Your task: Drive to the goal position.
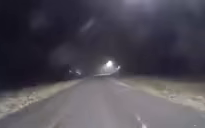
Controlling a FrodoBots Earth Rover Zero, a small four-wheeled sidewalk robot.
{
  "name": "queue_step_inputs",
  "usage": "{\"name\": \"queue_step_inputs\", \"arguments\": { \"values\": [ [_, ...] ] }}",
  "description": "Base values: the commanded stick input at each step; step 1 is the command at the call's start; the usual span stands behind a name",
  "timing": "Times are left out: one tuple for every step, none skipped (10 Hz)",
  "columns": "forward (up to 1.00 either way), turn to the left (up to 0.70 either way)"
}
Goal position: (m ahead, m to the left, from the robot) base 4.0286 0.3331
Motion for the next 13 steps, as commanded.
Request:
{"name": "queue_step_inputs", "arguments": {
  "values": [
    [0.99, 0.07],
    [0.99, 0.1],
    [0.99, 0.16],
    [0.99, 0.15],
    [0.99, 0.13],
    [0.99, 0.11],
    [0.99, 0.09],
    [0.99, 0.07],
    [0.99, 0.05],
    [0.99, 0.05],
    [0.99, 0.05],
    [0.99, 0.11],
    [0.99, 0.15]
  ]
}}
